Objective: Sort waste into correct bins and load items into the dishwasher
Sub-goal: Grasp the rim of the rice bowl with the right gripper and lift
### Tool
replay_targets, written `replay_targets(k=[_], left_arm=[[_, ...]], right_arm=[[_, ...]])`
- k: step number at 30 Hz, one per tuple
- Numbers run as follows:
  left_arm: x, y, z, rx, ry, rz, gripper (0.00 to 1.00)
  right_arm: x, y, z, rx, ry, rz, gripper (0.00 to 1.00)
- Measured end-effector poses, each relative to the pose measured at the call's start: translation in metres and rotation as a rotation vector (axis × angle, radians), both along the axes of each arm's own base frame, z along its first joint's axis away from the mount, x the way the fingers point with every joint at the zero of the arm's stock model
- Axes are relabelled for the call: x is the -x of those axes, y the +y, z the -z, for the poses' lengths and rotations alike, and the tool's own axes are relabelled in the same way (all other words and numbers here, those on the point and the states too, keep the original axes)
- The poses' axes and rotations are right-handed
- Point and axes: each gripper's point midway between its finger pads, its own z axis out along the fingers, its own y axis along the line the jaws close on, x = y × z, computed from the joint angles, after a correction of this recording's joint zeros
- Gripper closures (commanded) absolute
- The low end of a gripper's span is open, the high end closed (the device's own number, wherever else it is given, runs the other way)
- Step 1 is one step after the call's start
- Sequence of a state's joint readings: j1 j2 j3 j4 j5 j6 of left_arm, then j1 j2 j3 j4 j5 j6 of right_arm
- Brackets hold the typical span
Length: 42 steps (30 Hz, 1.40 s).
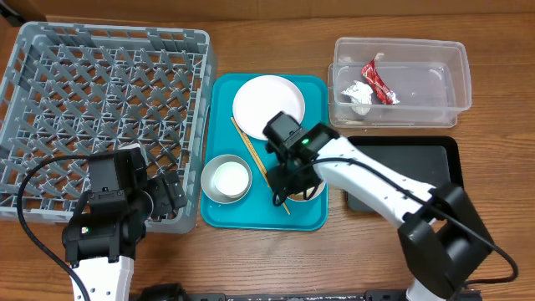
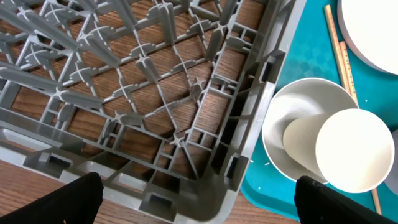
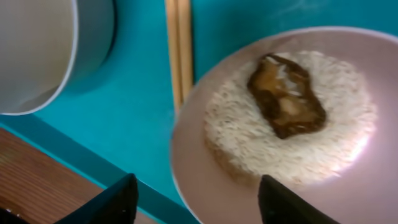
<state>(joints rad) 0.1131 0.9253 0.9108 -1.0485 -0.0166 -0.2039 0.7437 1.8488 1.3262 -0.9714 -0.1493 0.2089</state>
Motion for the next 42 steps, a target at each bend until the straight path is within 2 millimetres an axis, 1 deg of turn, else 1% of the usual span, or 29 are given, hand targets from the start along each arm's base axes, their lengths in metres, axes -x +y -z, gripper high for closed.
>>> replay_targets(k=[6,9,11,15,17,22,25,29,30,36,42], left_arm=[[0.000,0.000,0.000,0.000,0.000,0.000,0.00],[0.000,0.000,0.000,0.000,0.000,0.000,0.00],[0.000,0.000,0.000,0.000,0.000,0.000,0.00],[0.000,0.000,0.000,0.000,0.001,0.000,0.00],[0.000,0.000,0.000,0.000,0.001,0.000,0.00],[0.001,0.000,0.000,0.000,0.003,0.000,0.00],[0.001,0.000,0.000,0.000,0.002,0.000,0.00],[0.001,0.000,0.000,0.000,0.002,0.000,0.00],[0.001,0.000,0.000,0.001,0.003,0.000,0.00],[0.001,0.000,0.000,0.000,0.003,0.000,0.00],[0.001,0.000,0.000,0.000,0.003,0.000,0.00]], right_arm=[[0.003,0.012,0.000,-0.003,-0.036,-0.036,0.44],[0.002,0.016,0.003,-0.014,-0.057,-0.046,0.48],[0.003,0.015,0.007,-0.011,-0.061,-0.046,0.52],[0.008,0.009,0.017,0.008,-0.046,-0.046,0.56],[0.010,0.007,0.018,0.013,-0.043,-0.046,0.60],[0.010,0.005,0.022,0.018,-0.046,-0.049,0.76],[0.012,0.003,0.025,0.025,-0.041,-0.047,0.82],[0.011,0.003,0.025,0.028,-0.049,-0.050,0.94],[0.011,0.002,0.025,0.031,-0.048,-0.046,0.96],[0.010,-0.004,0.018,0.070,-0.057,-0.034,0.96],[-0.001,-0.009,-0.004,0.123,-0.090,0.025,0.96]])
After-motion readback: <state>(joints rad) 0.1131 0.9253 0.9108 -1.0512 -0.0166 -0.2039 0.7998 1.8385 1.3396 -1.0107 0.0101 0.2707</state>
